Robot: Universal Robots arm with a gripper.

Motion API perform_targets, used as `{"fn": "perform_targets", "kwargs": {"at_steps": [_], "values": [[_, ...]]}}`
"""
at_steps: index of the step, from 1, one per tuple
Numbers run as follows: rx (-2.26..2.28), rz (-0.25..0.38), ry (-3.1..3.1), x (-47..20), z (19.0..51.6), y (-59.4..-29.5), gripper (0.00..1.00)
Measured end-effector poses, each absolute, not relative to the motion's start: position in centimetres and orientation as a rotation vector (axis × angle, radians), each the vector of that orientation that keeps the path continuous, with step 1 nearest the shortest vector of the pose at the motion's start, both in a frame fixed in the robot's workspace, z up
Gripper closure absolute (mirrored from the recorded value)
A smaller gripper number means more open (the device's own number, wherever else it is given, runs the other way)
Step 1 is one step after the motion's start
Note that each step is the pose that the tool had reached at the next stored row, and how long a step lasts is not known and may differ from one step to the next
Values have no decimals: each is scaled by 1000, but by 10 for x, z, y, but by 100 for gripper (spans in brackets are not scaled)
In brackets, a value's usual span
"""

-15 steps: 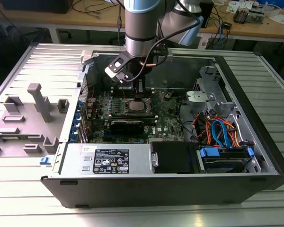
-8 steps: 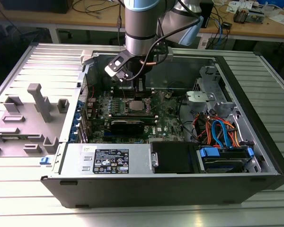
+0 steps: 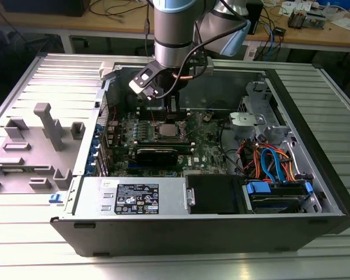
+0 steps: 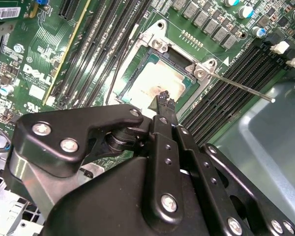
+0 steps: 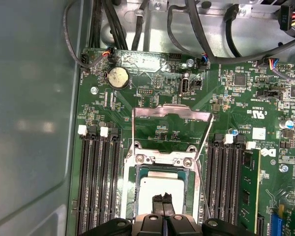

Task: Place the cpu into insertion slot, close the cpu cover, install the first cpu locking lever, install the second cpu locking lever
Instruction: 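Close the cpu cover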

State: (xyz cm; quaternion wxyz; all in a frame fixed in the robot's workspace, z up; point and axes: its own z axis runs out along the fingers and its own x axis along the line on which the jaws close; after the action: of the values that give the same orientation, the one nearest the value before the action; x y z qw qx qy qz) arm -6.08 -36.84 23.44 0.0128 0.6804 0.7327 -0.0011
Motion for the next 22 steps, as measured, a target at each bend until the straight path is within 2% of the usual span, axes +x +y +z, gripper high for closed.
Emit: {"fn": "perform_targets", "kwargs": {"at_steps": [22], "values": [[2120,-3,2284,-61,239,-368,89]]}}
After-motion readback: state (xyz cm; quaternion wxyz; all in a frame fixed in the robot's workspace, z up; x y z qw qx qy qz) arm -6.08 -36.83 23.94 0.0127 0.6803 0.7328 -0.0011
